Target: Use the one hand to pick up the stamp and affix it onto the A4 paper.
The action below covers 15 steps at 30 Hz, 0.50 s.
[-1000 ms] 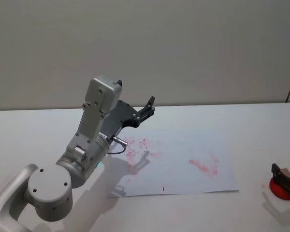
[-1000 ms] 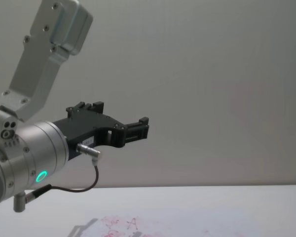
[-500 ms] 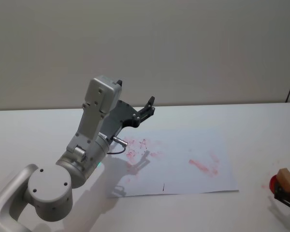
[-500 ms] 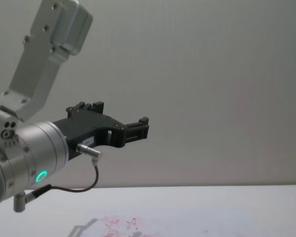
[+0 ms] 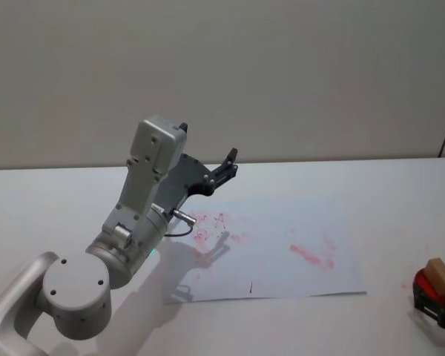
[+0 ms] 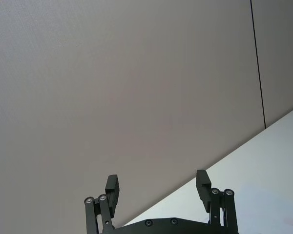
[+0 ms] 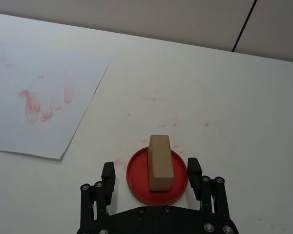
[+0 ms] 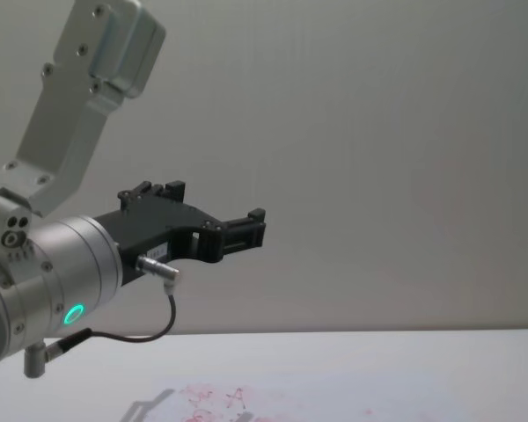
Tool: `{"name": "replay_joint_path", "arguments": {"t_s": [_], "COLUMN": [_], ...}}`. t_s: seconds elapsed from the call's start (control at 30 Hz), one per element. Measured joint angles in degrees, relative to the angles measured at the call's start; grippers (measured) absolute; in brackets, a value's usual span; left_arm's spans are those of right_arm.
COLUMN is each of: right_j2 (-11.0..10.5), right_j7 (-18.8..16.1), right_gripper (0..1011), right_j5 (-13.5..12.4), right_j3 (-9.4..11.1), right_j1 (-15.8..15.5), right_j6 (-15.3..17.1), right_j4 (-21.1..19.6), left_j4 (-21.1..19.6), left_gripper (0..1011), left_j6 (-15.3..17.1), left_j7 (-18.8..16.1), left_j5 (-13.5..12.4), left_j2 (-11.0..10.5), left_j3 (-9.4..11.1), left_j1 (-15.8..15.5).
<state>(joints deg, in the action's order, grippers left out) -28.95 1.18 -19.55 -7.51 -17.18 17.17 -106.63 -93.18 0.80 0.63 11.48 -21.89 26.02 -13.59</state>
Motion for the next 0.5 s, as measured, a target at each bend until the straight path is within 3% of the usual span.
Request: {"name": "replay_joint_path", "arguments": {"t_s": [0.5], "right_j2": [0.8], "right_j7": [-0.8], "right_gripper": [481], "right_j5": [1.1], "right_j3": [-0.4], "right_j1": [1.2], "right_j6": [0.9], "right_j4": [1.3], "left_j4": [0.0], "left_gripper": [1001], "left_j6": [0.0], "left_j7": [0.0], "left_j5": [0.0], "left_j2": [0.0], "left_j3": [0.0], "left_j1": [0.0]}}
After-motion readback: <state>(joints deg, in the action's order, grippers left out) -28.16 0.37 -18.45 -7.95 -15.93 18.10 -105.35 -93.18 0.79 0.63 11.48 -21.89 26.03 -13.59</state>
